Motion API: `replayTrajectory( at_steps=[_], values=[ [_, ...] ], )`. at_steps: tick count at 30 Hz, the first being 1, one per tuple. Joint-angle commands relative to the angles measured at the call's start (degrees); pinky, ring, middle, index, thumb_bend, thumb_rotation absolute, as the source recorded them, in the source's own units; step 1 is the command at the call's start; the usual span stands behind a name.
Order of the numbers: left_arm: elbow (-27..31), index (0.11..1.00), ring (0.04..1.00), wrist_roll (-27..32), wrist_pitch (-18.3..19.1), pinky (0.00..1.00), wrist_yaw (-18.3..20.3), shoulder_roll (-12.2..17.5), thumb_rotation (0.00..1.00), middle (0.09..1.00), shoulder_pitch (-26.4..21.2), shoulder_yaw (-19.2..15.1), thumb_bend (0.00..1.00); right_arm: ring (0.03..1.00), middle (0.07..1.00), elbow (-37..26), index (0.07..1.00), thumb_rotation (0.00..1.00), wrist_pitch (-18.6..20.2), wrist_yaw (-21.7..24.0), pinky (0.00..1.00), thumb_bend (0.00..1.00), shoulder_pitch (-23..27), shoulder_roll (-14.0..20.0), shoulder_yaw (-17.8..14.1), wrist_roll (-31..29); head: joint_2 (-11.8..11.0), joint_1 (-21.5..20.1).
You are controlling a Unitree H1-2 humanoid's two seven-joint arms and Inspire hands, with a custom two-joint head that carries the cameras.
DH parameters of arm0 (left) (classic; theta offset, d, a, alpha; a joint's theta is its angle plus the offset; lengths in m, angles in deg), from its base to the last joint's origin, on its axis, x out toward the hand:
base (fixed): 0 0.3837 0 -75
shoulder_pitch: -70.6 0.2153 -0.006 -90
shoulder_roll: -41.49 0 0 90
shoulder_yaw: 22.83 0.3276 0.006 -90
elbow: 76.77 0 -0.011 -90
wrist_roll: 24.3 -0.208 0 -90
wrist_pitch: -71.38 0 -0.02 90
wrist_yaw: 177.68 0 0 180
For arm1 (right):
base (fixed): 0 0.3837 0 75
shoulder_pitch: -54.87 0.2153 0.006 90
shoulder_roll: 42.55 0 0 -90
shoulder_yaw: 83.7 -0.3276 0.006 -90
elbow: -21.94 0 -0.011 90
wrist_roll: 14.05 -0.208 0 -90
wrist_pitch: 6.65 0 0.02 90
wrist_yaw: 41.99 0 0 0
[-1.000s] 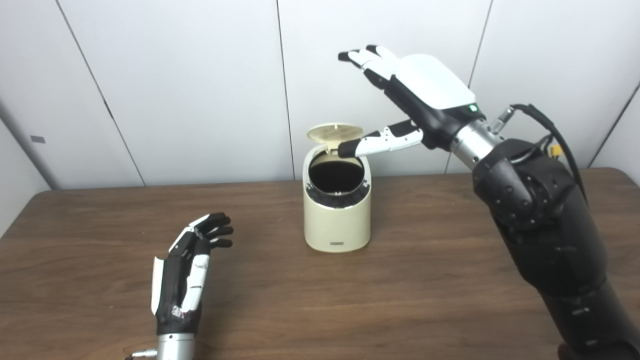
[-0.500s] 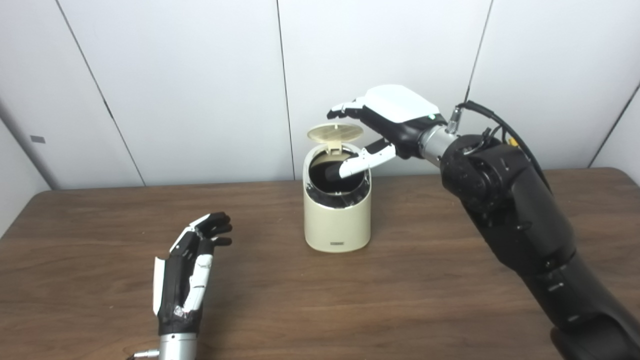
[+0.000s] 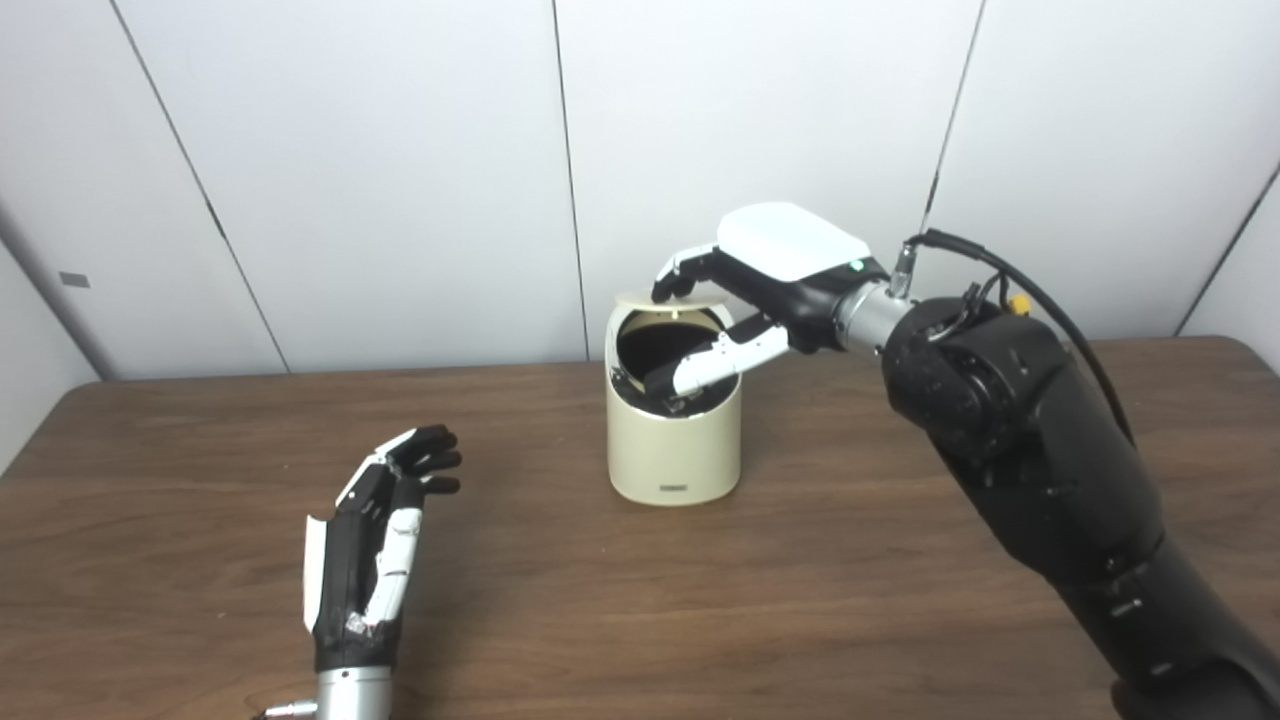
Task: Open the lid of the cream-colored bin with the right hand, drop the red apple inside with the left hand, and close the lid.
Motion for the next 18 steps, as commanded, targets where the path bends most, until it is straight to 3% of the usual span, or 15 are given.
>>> replayTrajectory(
  at_steps=[1, 4, 9, 18],
  values=[
    [0.1, 0.736, 0.698, 0.2, -1.1, 0.61, -0.1, -0.3, 0.78, 0.73, 0.2, 0.3, 0.54, 0.822, 0.774, -3.2, 0.741, 0.92, 1.3, 0.5, 0.87, 0.97, 1.8, 0.3, -1.7, -1.0, 0.1, 0.0],
    [0.4, 0.735, 0.698, 0.0, -1.1, 0.61, -0.3, -0.4, 0.77, 0.729, 0.2, 0.3, 0.55, 0.849, 0.781, -5.0, 0.736, 0.9, 1.6, 0.7, 0.9, 0.96, 0.2, -0.1, -2.1, -1.7, 0.4, 0.1],
    [0.7, 0.737, 0.704, -0.7, -1.1, 0.61, -0.9, -0.4, 0.79, 0.734, 0.3, 0.3, 0.54, 0.807, 0.736, -6.0, 0.703, 0.89, 0.6, -0.7, 0.85, 0.97, -2.2, -0.3, -2.1, -2.8, 0.8, 0.2],
    [2.1, 0.741, 0.707, -0.6, -1.1, 0.63, -0.9, -0.6, 0.78, 0.735, 1.1, 0.3, 0.54, 0.811, 0.767, -4.5, 0.745, 0.89, 1.2, 0.2, 0.85, 0.97, -4.4, 0.0, -1.4, -2.7, 1.8, 0.6]
  ],
)
